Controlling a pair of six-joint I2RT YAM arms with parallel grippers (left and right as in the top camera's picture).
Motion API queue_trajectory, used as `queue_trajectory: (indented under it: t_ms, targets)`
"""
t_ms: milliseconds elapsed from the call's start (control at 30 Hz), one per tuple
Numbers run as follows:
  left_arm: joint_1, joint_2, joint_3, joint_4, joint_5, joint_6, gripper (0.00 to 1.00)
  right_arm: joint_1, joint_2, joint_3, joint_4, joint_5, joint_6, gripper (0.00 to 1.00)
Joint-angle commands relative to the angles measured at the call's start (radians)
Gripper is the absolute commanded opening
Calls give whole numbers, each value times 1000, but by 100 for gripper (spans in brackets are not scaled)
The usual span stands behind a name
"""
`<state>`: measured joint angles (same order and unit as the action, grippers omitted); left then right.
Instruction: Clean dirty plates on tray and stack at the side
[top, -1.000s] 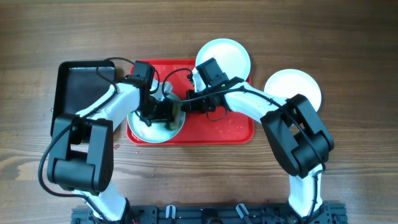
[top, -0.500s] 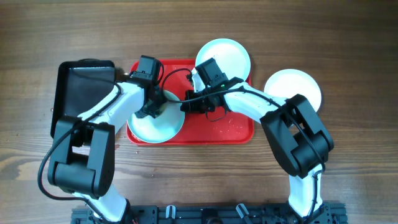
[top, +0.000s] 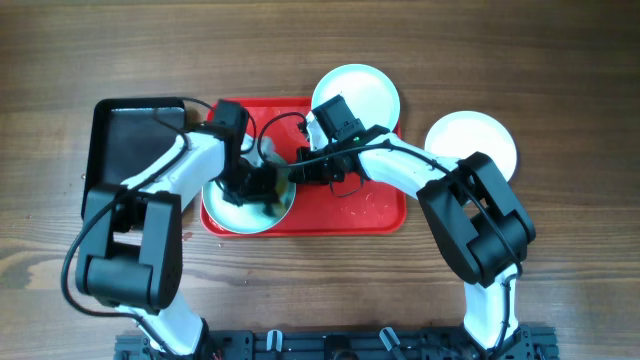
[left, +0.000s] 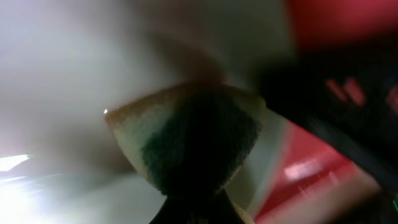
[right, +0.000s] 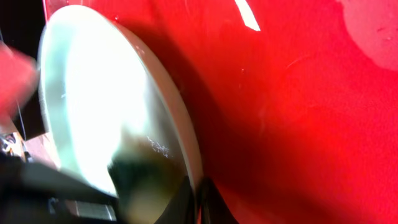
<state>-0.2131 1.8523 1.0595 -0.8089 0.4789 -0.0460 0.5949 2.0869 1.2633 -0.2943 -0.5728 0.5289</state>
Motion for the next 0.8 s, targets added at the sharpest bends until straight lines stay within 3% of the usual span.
queue_trajectory:
  t_ms: [0,100,233,367,533,767]
  targets:
    - [-11,26,-21,-11,229,196,4,6,18,-13,-8,-11,-3,4]
    - [-11,26,-21,-4,127,179,4,6,18,-13,-8,-11,-3,4]
    - [-11,26,-21,7,-376,-120,4,6,18,-13,-8,-11,-3,4]
    - [-11,26,-21,-4,-684,-346,4,6,18,-13,-8,-11,-3,5]
    - [-11,26,-21,-16,-865,-531,4,6,18,-13,-8,-11,-3,4]
    - [-11,26,-19,-47,-951,-657,4,6,18,-13,-8,-10,-3,4]
